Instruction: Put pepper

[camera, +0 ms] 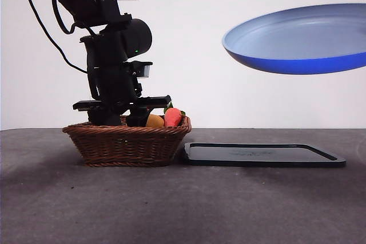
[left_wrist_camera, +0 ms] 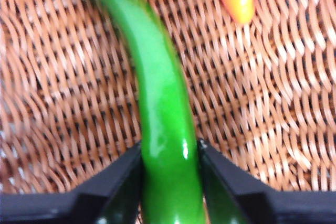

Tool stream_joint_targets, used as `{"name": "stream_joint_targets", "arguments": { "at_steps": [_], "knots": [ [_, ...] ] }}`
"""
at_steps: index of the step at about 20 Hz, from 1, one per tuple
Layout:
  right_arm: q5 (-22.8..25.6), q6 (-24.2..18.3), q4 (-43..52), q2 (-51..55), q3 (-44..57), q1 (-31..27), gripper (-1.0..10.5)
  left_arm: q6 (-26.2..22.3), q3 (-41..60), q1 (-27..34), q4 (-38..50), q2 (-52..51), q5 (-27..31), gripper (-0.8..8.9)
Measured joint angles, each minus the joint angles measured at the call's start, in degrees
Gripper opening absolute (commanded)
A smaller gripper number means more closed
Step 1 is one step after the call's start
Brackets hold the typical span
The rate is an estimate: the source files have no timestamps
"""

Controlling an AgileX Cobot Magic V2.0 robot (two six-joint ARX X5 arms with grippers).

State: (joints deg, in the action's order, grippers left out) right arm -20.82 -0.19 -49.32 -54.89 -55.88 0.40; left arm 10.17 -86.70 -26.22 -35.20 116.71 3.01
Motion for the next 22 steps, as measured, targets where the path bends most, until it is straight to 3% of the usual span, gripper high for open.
{"name": "stream_joint_targets", "arguments": {
  "at_steps": [10,13,17,19,22],
  "knots": [
    [-0.02,0.13,1.05,-3.13,0.00,0.00,0.1,0.00,0.00,0.02,-3.63,-10.97,-0.42,1.24],
    [-0.68,1.31,3.15,-7.96,0.00,0.00,0.1,0.00,0.00,-1.05,-4.68,-16.61,-3.41,1.24],
    [-6.93,4.85,8.92,-16.24,0.00,0.00,0.1,0.48,-0.11,-5.75,-4.61,-22.93,-12.15,1.24],
    [-7.30,7.32,11.72,-20.02,0.00,0.35,0.1,0.57,-0.24,-9.33,-4.07,-23.37,-16.13,1.24],
    [-7.30,9.49,12.28,-24.24,0.00,0.72,0.1,0.39,-0.24,-15.74,-2.40,-22.12,-16.26,1.24]
  ]
}}
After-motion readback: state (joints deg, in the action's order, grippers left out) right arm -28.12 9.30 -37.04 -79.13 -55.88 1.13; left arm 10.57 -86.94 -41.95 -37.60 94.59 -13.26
